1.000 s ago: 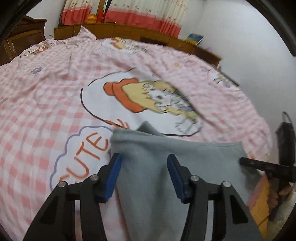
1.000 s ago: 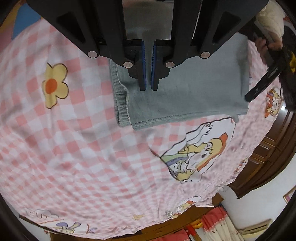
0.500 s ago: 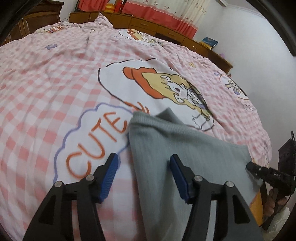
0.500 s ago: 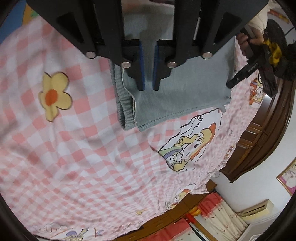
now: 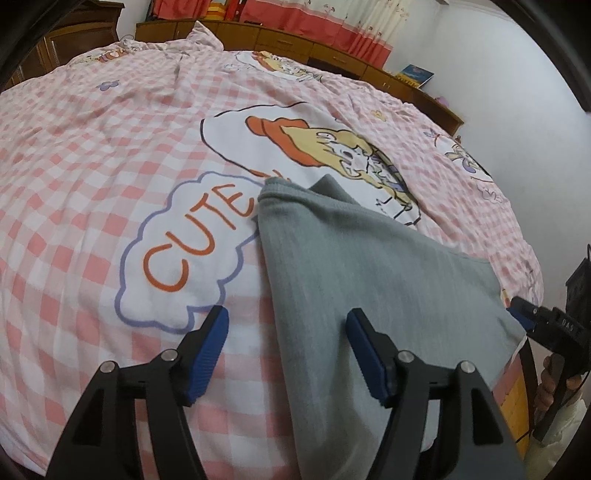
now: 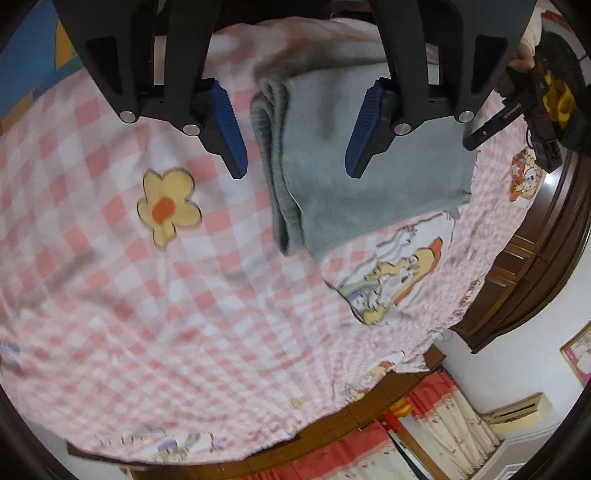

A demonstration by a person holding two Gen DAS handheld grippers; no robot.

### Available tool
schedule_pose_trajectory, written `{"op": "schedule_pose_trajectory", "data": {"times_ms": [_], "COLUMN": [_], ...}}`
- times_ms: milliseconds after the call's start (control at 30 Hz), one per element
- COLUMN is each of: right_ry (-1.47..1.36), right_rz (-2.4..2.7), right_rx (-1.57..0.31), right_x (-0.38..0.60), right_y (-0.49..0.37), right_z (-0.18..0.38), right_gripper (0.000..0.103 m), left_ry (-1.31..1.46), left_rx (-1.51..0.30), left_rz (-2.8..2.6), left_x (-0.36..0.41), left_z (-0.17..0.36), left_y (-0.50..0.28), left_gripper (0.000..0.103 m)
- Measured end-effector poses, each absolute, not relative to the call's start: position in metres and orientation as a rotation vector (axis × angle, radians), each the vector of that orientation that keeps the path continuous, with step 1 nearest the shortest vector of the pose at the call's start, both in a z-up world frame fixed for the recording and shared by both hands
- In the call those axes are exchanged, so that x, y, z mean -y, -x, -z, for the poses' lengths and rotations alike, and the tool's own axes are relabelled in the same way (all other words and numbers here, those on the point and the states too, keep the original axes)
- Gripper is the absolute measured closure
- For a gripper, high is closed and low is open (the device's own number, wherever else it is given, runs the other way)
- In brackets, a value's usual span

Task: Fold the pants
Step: 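Grasp the waistband end of the folded sweatpants with the right tool, then lift the waistband with the right tool and fold it over the pant legs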

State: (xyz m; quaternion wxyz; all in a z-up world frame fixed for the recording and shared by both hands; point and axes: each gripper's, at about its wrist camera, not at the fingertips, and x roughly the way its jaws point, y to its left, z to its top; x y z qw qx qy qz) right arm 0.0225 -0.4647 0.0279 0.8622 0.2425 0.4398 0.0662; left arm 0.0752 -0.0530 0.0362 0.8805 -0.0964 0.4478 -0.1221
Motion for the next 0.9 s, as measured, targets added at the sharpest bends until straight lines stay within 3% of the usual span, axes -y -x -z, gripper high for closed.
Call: {"op": "schedule_pose_trajectory", "data": {"times_ms": [133, 367, 433, 500, 600, 900], "right_ry": [-0.537, -0.595, -0.605, -0.622, -0.625, -0.498], "right_rz": [-0.160, -0.198, -0.198, -0.215, -0.217, -0.170], "right_rx": [-0.987, -0.930, -0.919, -0.918, -0.914, -0.902], "right_x": [0.464, 0.467, 0.468, 0.468, 0.466, 0.449], "right_y": [-0.027, -0.023, -0.021, -0.019, -0.017, -0.015], "right_z": [-0.004, 0.008, 0.011, 0.013, 0.011, -0.027], "right_gripper": [0.047, 0.042, 0.047, 0.063, 0.074, 0.081], "left_ry": [0.168, 0.175, 0.174, 0.170, 0.171, 0.190], "left_rx": [-0.946, -0.962, -0.965, -0.967, -0.967, -0.991], "left_rz": [0.235, 0.228, 0.229, 0.227, 0.218, 0.217], "left_x": [0.056, 0.054, 0.053, 0.053, 0.052, 0.050], "left_z": [-0.036, -0.037, -0.037, -0.038, -0.039, -0.042], "left_y": [-0.073, -0.068, -0.066, -0.063, -0.058, -0.049], "left_gripper": [0.033, 0.032, 0.032, 0.032, 0.032, 0.032]}}
